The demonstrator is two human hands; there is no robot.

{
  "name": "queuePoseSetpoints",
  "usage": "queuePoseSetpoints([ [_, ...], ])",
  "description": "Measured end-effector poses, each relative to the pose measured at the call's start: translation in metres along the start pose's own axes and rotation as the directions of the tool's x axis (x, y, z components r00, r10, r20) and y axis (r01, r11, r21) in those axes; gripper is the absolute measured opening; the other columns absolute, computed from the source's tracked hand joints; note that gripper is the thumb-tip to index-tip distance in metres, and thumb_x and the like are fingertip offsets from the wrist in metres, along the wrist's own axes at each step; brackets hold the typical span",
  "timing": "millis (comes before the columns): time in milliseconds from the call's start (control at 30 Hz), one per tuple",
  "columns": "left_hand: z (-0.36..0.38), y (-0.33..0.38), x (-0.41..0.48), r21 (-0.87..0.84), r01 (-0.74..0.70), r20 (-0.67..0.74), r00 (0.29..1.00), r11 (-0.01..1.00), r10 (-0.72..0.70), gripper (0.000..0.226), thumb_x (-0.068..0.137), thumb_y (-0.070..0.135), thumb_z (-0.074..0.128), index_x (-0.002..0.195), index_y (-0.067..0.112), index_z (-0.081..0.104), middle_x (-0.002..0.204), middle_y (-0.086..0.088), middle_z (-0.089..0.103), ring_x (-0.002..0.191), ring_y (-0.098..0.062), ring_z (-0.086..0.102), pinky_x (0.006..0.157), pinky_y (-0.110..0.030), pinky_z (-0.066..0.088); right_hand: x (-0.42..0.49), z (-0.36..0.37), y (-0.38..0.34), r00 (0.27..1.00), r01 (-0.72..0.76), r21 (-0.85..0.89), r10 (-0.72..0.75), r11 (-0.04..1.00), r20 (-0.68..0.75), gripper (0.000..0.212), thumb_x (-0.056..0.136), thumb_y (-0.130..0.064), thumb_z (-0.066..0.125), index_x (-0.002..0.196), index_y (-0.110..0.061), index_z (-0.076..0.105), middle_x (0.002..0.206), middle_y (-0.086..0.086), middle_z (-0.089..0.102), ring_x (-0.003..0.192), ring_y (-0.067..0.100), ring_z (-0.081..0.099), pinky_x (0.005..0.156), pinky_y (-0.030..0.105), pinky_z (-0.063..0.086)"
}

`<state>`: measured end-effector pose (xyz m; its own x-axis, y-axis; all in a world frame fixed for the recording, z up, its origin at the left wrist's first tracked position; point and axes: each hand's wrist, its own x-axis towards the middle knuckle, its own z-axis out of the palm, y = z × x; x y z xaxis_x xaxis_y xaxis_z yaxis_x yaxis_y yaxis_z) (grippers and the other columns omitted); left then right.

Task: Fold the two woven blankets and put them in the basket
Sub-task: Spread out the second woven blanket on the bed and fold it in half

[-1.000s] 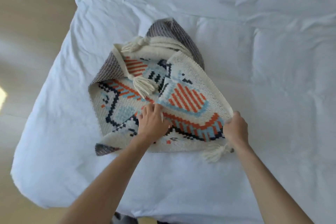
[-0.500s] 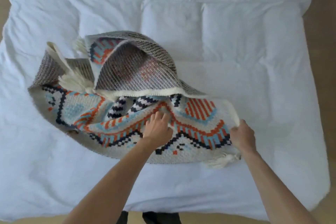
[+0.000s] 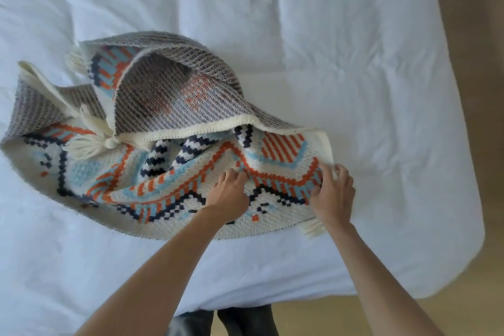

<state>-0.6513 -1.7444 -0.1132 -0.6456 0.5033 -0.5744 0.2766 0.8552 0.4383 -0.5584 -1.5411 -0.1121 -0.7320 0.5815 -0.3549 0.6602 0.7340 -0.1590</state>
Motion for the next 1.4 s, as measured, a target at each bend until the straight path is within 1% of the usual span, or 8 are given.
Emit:
queuePoseSetpoints([
  [167,-0.024,0.026,0.028,-0.297,-0.044,-0.213,0.977,0.954,-0.021,0.026,0.093,0.015,0.047,0.119,0.011,0.046,0.107,-0.004,0.054,0.094,-0.018,0.056,0.082,-0.028,0.052,-0.004,-0.001,0.03,0.993,-0.107,-0.021,0.108,0.994,0.037,0.029,0.087,-0.006,0.053,0.115,-0.009,0.058,0.109,0.016,0.055,0.102,0.034,0.051,0.088,0.04,0.041],
  [367,-0.075,0.062,0.06,-0.919,0.017,-0.169,0.886,0.395,-0.431,0.043,0.081,0.051,0.06,0.098,0.011,0.059,0.095,-0.008,0.067,0.084,-0.022,0.065,0.076,-0.047,0.058,-0.001,0.003,0.034,0.995,-0.095,0.132,0.098,0.987,-0.015,0.009,0.085,0.001,0.047,0.088,-0.007,0.052,0.087,0.011,0.052,0.082,0.029,0.051,0.072,0.038,0.044],
  [533,-0.096,0.089,0.101,-0.948,0.041,-0.19,0.721,0.315,-0.666,0.026,0.092,0.035,0.055,0.091,0.009,0.057,0.086,-0.001,0.058,0.077,-0.016,0.06,0.07,-0.033,0.06,0.025,0.004,0.055,0.996,-0.083,0.24,0.072,0.967,0.056,0.011,0.088,0.002,0.046,0.094,-0.007,0.048,0.097,0.009,0.046,0.074,0.026,0.054,0.057,0.029,0.039],
  [667,-0.093,0.118,0.137,-0.845,0.176,-0.275,0.667,0.506,-0.692,0.03,0.098,0.022,0.046,0.07,0.013,0.044,0.065,0.001,0.046,0.053,-0.011,0.044,0.036,-0.017,0.037,0.05,-0.002,0.086,0.998,-0.022,0.267,0.004,0.963,0.069,0.015,0.085,0.004,0.047,0.087,-0.011,0.044,0.094,0.007,0.044,0.063,0.021,0.048,0.047,0.019,0.027],
  [833,-0.091,0.191,0.19,-0.688,0.138,-0.345,0.801,0.712,-0.489,0.026,0.098,0.018,0.043,0.119,0.005,0.052,0.078,0.003,0.052,0.061,-0.008,0.05,0.052,-0.017,0.042,0.066,-0.018,0.134,0.995,-0.067,0.284,0.084,0.956,-0.047,0.006,0.086,-0.001,0.051,0.087,-0.006,0.05,0.091,0.009,0.048,0.062,0.022,0.045,0.051,0.025,0.03],
  [1067,-0.062,0.288,0.248,-0.338,-0.055,-0.239,0.971,0.939,-0.029,0.02,0.099,0.021,0.039,0.111,0.014,0.053,0.081,0.005,0.054,0.063,-0.008,0.05,0.051,-0.013,0.038,0.078,-0.033,0.192,0.969,-0.201,0.218,0.227,0.955,-0.098,0.009,0.082,-0.002,0.056,0.081,-0.008,0.05,0.08,0.006,0.049,0.064,0.022,0.048,0.053,0.028,0.036],
  [1167,-0.042,0.277,0.249,-0.145,-0.01,-0.17,0.985,0.989,-0.015,0.037,0.097,0.024,0.043,0.131,0.008,0.047,0.103,-0.001,0.059,0.079,-0.016,0.053,0.067,-0.025,0.043,0.084,-0.031,0.193,0.975,-0.169,0.2,0.194,0.965,-0.109,0.014,0.073,0.004,0.058,0.082,-0.006,0.052,0.081,0.011,0.052,0.072,0.026,0.05,0.061,0.036,0.046],
  [1400,-0.05,0.242,0.221,0.103,-0.054,-0.348,0.933,0.993,0.087,0.03,0.093,0.01,0.043,0.124,0.009,0.043,0.096,-0.003,0.044,0.075,-0.018,0.043,0.056,-0.024,0.032,0.117,-0.037,0.16,0.962,-0.066,0.251,0.128,0.966,-0.239,0.033,0.072,0.004,0.064,0.103,-0.006,0.058,0.106,0.017,0.056,0.098,0.033,0.054,0.079,0.043,0.05],
])
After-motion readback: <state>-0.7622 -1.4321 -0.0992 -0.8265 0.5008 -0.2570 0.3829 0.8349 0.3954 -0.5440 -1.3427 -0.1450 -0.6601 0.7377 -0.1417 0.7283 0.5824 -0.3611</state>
